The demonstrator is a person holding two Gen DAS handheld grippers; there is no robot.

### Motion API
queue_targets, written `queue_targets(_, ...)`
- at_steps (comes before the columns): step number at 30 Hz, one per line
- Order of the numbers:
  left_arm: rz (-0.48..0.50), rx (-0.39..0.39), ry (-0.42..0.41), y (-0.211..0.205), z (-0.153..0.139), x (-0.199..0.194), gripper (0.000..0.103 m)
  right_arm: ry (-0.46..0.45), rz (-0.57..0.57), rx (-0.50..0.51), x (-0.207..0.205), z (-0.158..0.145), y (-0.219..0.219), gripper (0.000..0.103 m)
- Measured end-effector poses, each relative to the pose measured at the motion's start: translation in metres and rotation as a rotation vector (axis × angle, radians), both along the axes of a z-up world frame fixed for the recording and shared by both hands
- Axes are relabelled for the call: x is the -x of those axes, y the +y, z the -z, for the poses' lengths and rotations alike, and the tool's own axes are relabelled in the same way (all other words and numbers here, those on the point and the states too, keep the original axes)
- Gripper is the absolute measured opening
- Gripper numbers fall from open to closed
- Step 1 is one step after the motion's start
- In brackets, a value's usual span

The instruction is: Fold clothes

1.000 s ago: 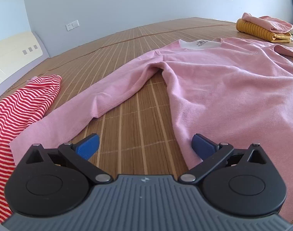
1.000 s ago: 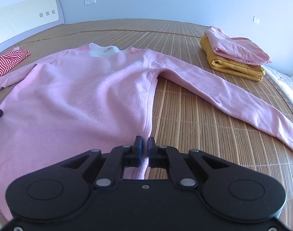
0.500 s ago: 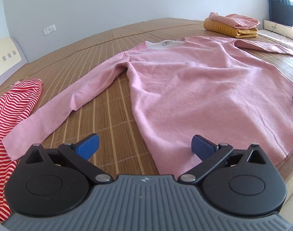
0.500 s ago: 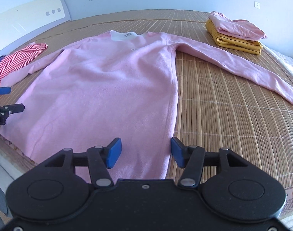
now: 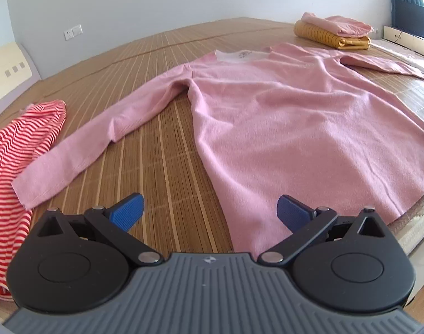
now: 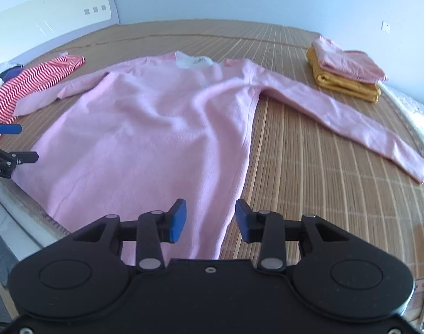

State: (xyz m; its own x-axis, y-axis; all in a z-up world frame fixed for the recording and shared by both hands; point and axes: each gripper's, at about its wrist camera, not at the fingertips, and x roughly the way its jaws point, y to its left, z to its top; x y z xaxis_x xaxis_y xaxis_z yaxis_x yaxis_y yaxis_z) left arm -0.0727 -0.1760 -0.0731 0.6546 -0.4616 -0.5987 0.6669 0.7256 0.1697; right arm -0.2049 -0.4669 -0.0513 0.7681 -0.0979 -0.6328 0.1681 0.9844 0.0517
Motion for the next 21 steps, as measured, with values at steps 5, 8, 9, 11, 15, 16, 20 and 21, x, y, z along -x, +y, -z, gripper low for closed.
queue_targets(5, 0.12, 0.045, -0.033, -0.028, -0.031, -0.021, 0.103, -0.132, -0.034, 0.04, -0.048, -0.052, -0.026, 0.039)
queue_targets(8, 0.126, 0.019, -0.117, -0.05, -0.03, -0.04, 0.103, -0.153, -0.027, 0.027, -0.11, -0.066, -0.055, 0.038)
queue_targets(9, 0.112, 0.015, -0.139, -0.055, -0.027, -0.046, 0.103, -0.139, -0.001, 0.021, -0.131, -0.063, -0.067, 0.038)
queue_targets(11, 0.058, 0.027, -0.139, -0.056, -0.015, -0.058, 0.103, -0.066, 0.068, 0.008, -0.186, -0.048, -0.095, 0.028)
queue_targets(15, -0.017, 0.038, -0.067, -0.055, 0.009, -0.074, 0.103, 0.017, 0.105, -0.049, -0.264, -0.009, -0.126, 0.017)
queue_targets(16, -0.029, 0.038, -0.054, -0.055, 0.015, -0.077, 0.103, 0.028, 0.117, -0.058, -0.277, 0.0, -0.13, 0.016)
queue_targets(20, -0.035, 0.056, -0.087, -0.056, 0.023, -0.073, 0.103, 0.043, 0.157, 0.012, -0.306, 0.029, -0.137, 0.014)
queue_targets(21, -0.035, 0.057, -0.089, -0.056, 0.023, -0.074, 0.103, 0.031, 0.169, 0.024, -0.308, 0.031, -0.14, 0.014)
